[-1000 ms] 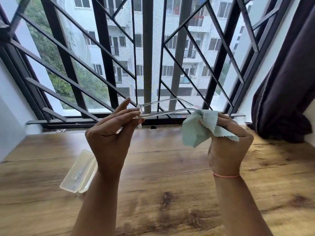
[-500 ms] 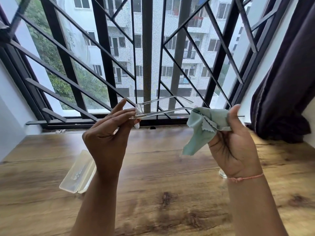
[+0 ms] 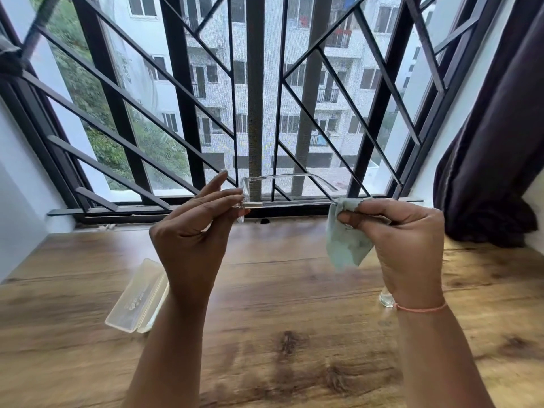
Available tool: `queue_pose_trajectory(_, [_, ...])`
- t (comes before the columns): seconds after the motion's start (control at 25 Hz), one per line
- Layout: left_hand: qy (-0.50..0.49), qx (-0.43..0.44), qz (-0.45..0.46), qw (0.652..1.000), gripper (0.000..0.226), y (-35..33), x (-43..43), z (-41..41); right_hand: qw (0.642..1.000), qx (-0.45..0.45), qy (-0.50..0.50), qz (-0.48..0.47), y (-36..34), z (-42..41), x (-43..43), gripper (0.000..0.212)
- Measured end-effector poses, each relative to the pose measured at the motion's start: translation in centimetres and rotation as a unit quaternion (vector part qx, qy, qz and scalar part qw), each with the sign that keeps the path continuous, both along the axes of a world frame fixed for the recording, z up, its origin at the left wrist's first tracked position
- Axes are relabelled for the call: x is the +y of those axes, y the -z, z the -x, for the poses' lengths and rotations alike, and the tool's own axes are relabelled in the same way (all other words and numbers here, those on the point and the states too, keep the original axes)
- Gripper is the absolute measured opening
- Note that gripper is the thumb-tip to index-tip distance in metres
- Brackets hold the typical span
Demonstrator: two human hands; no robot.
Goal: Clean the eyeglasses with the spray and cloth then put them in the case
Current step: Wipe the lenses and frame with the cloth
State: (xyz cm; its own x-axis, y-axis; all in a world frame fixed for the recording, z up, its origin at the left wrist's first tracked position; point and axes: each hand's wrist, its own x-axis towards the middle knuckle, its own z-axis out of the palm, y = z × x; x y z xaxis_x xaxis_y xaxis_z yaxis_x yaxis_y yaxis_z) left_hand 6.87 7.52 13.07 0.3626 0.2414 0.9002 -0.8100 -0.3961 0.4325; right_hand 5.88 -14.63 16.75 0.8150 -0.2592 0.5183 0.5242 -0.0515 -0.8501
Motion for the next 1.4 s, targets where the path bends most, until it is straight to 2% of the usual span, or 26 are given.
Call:
queue_pose_trajectory(0.2, [-0.006,-0.010,-0.031,0.999,0.021,-0.4,-1.5,0.6,0.986,-0.101,0.025,0.128,-0.6,0.9,1.7,0.025])
queue_pose_trajectory(0.36, [0.006,-0.011,-0.046,0.999,0.018,-0.6,-2.3,0.8,0.933,-0.228,0.054,0.272,-0.5,1.2,3.2,0.016])
queue_pose_trajectory(0.44, [0.003,-0.015,-0.053,0.998,0.019,-0.6,-2.6,0.9,0.909,-0.259,0.073,0.320,-0.3,1.4,4.0,0.019])
queue_pose_trajectory(0.56, [0.002,-0.017,-0.054,0.998,0.022,-0.5,-2.8,1.0,0.891,-0.278,0.073,0.351,0.0,1.5,5.2,0.020])
queue_pose_trajectory(0.64, [0.002,-0.015,-0.056,0.998,0.023,-0.4,-2.7,1.0,0.894,-0.280,0.063,0.343,0.0,1.3,5.0,0.018])
queue_pose_trajectory(0.76, [0.000,-0.016,-0.051,0.999,0.023,-0.5,-2.2,1.0,0.909,-0.271,0.060,0.310,0.0,0.9,3.7,0.015])
queue_pose_trajectory(0.88, [-0.003,-0.010,-0.026,1.000,0.024,-0.3,-1.5,0.9,0.941,-0.228,0.056,0.246,0.1,0.8,2.2,0.013])
queue_pose_trajectory(1.0, [0.004,0.005,0.001,1.000,0.025,-0.1,-0.7,0.6,0.980,-0.145,0.020,0.134,0.1,0.7,0.8,0.016])
queue_pose_trajectory(1.08, [0.022,0.010,0.019,1.000,0.023,0.0,-0.3,0.4,0.992,-0.107,-0.008,0.067,0.1,0.6,0.2,0.019])
queue_pose_trajectory(1.2, [0.053,0.012,0.069,0.996,0.022,0.1,-0.3,0.2,0.996,-0.074,-0.050,0.000,0.0,0.8,0.2,0.022])
queue_pose_trajectory(1.28, [0.066,0.014,0.101,0.993,0.022,0.1,-0.4,0.2,0.991,-0.030,-0.084,-0.104,0.0,0.8,0.5,0.020])
queue_pose_trajectory(1.4, [0.069,0.016,0.116,0.991,0.023,0.1,-0.4,0.3,0.953,0.060,-0.145,-0.260,0.0,0.8,0.8,0.015])
